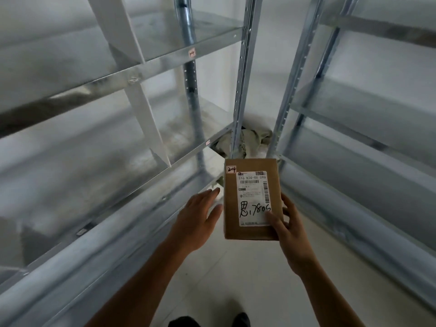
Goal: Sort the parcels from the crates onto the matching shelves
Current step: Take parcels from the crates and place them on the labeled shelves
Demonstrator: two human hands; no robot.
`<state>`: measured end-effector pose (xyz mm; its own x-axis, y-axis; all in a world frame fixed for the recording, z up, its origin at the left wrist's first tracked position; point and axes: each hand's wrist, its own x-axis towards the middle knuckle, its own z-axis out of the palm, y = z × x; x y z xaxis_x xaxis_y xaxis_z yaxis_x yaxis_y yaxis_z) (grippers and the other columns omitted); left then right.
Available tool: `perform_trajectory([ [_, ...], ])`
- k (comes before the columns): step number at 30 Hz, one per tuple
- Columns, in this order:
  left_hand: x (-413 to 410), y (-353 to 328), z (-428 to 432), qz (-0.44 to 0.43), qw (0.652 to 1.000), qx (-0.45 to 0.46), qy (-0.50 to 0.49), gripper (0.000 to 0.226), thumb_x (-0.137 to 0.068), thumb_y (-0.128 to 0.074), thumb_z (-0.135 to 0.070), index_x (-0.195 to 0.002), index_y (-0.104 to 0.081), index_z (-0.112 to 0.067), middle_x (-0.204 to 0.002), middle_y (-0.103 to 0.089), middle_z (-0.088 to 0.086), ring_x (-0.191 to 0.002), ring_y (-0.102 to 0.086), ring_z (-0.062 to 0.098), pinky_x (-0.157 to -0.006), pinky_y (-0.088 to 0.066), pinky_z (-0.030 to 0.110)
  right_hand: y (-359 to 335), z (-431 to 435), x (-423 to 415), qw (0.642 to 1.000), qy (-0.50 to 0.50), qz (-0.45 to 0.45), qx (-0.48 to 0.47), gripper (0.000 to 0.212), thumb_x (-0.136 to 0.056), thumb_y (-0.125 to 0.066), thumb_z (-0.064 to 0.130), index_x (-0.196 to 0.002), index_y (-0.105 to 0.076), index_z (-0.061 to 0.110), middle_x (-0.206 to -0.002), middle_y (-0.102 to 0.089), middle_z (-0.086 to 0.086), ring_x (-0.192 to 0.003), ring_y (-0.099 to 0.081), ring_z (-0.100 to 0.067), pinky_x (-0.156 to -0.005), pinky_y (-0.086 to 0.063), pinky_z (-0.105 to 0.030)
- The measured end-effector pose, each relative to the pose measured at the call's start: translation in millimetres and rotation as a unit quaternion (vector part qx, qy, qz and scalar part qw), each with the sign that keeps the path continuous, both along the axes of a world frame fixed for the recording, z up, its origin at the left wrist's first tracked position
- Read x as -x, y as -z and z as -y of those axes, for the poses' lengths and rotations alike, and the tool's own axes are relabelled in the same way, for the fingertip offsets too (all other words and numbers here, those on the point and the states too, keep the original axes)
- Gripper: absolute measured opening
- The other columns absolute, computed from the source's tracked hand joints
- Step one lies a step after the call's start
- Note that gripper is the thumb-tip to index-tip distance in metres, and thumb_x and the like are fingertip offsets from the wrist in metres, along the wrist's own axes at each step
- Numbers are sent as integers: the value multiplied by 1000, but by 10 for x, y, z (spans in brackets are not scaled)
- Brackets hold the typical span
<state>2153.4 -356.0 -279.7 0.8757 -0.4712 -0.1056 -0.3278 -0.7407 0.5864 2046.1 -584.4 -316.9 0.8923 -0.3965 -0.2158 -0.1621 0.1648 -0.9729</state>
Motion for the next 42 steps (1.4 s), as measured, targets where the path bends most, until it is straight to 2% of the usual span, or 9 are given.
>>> perform_trajectory([
  [6,-416,74,244,-77,984,131,-89,73,-95,-32,-75,-158,-7,-49,-160,-27,-21,-143,-29,2,-114,-31,39,32,187,-786,997,-73,-13,-15,79,-83,-78,50,-153,-41,47,-135,-60,-8,-113,-72,-29,-84,-64,-52],
  [9,-773,138,322,-120,957,234,-123,52,-96,-44,-69,-136,-12,-75,-137,-43,-34,-117,-49,-21,-89,-53,18,51,185,-1277,992,-124,-25,6,91,-74,-78,59,-154,-37,47,-142,-56,-10,-119,-68,-31,-87,-63,-53],
  [12,-1213,253,445,-127,923,321,-170,49,-97,-50,-55,-118,-20,-87,-121,-57,-27,-102,-66,-8,-68,-58,17,57,198,-1788,987,-156,-22,43,83,-83,-75,55,-155,-34,46,-147,-50,-11,-125,-63,-31,-89,-63,-51],
  [17,-1827,276,678,-126,878,389,-250,56,-102,-57,-38,-147,-29,-54,-118,-60,-24,-93,-70,-2,-64,-59,20,-58,314,-2505,980,-188,-13,58,68,-84,-74,41,-142,-41,55,-146,-49,-2,-126,-62,-25,-86,-64,-41],
  [20,-2252,305,725,-109,866,405,-272,54,-102,-60,-30,-130,-33,-68,-111,-65,-24,-92,-69,-10,-62,-58,19,-97,426,-3041,971,-225,-16,76,60,-92,-74,34,-138,-42,55,-140,-56,0,-124,-63,-21,-84,-64,-37],
  [24,-2423,248,710,-88,879,371,-285,87,-100,-62,-37,-157,3,-49,-118,-49,-35,-92,-61,-23,-63,-58,16,-169,456,-3413,963,-254,-25,85,36,-103,-58,33,-137,-48,38,-138,-59,-9,-115,-69,-19,-83,-64,-36],
  [31,-2847,351,585,-17,907,303,-293,96,-97,-68,-28,-162,2,-38,-156,-42,-5,-126,-60,12,-91,-61,39,-246,323,-4230,958,-274,-16,76,46,-93,-49,59,-130,-46,31,-102,-74,20,-95,-73,0,-66,-56,-11],
  [35,-3094,421,564,51,903,254,-342,82,-92,-73,-13,-156,-23,-20,-144,-53,-4,-119,-55,-14,-88,-51,7,-177,250,-4651,937,-344,-16,62,43,-96,-54,60,-127,-43,33,-111,-72,11,-96,-73,1,-67,-57,-12],
  [42,-3235,166,726,83,856,290,-419,62,-99,-58,-33,-154,-30,-21,-146,-50,6,-132,-55,23,-99,-56,55,-108,238,-5097,892,-449,21,52,43,-103,-54,47,-143,-41,36,-125,-69,-2,-107,-75,-20,-82,-65,-43],
])
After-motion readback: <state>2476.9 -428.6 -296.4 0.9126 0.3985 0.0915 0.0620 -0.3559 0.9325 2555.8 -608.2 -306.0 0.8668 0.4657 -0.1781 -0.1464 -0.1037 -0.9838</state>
